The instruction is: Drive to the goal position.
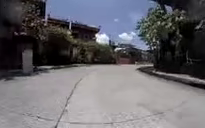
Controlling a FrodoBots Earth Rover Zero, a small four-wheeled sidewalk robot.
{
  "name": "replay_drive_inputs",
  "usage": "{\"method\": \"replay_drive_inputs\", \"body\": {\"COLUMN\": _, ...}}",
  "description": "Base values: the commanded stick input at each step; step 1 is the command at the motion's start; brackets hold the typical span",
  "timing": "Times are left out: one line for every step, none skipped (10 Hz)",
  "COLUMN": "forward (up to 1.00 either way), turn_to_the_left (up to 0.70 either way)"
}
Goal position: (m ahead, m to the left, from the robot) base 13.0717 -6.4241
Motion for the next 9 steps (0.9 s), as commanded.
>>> {"method": "replay_drive_inputs", "body": {"forward": 1.0, "turn_to_the_left": 0.1}}
{"method": "replay_drive_inputs", "body": {"forward": 1.0, "turn_to_the_left": -0.23}}
{"method": "replay_drive_inputs", "body": {"forward": 1.0, "turn_to_the_left": -0.26}}
{"method": "replay_drive_inputs", "body": {"forward": 1.0, "turn_to_the_left": -0.26}}
{"method": "replay_drive_inputs", "body": {"forward": 1.0, "turn_to_the_left": -0.26}}
{"method": "replay_drive_inputs", "body": {"forward": 1.0, "turn_to_the_left": -0.26}}
{"method": "replay_drive_inputs", "body": {"forward": 1.0, "turn_to_the_left": -0.26}}
{"method": "replay_drive_inputs", "body": {"forward": 1.0, "turn_to_the_left": -0.26}}
{"method": "replay_drive_inputs", "body": {"forward": 1.0, "turn_to_the_left": -0.26}}
